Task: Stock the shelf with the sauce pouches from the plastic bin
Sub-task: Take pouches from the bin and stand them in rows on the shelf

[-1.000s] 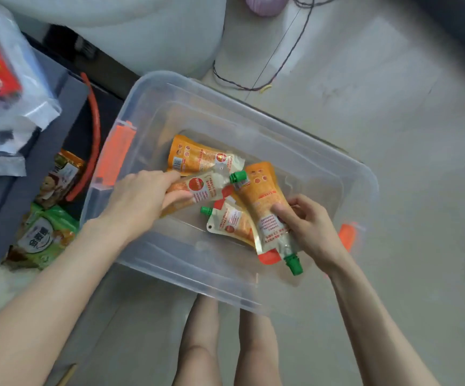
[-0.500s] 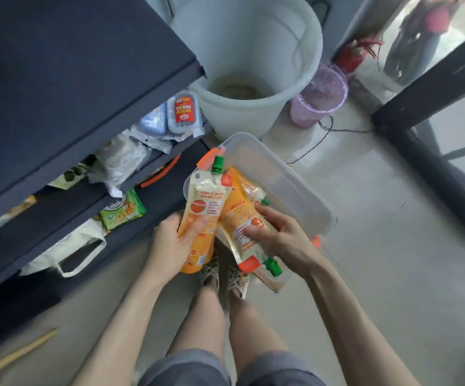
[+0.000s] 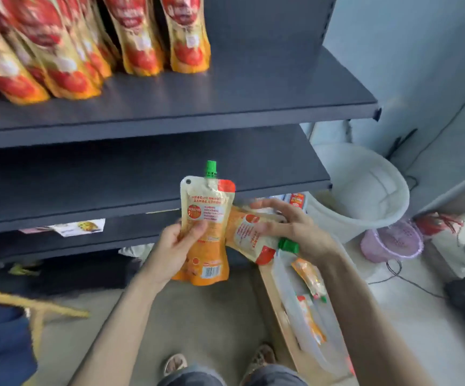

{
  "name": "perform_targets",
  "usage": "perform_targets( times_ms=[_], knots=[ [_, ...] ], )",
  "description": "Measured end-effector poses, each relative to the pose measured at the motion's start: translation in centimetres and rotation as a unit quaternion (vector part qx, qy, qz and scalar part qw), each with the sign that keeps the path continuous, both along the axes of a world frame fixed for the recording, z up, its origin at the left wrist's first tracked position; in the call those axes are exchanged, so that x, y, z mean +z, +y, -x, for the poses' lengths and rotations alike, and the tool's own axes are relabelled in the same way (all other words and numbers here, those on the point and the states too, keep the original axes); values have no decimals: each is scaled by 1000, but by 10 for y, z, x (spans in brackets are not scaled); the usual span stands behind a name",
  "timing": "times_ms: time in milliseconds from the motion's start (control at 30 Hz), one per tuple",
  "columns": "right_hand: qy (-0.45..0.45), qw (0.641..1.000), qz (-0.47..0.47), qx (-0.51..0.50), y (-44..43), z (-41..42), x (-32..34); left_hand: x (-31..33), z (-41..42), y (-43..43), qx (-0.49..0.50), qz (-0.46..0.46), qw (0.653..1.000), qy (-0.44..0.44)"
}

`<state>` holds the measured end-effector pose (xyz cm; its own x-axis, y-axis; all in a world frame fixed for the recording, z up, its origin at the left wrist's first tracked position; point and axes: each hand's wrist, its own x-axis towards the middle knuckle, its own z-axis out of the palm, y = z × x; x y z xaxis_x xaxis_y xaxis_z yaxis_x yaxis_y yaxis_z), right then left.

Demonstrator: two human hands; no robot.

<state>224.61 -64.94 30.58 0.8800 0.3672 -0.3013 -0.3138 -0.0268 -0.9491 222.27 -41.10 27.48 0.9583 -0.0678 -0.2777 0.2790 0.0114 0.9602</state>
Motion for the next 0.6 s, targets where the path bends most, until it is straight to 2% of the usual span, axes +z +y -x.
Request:
perform_targets(
  times_ms=[133, 200, 300, 467, 600],
  knots=[
    [-17, 980, -187, 62, 64, -1, 25, 32, 9, 70, 73, 11, 997, 2],
    [-55, 970, -220, 92, 96, -2, 33, 46, 10, 102, 93, 27, 995, 7],
    [-132, 974, -165, 80, 146, -7, 43, 65, 7, 139, 90, 38, 995, -2],
    [-216, 969, -82, -89, 207, -21, 60, 90, -2, 173, 32, 75, 996, -41],
    [-237, 954, -63, -173, 234, -31, 75, 99, -17, 190, 1, 111, 994, -13]
  ],
)
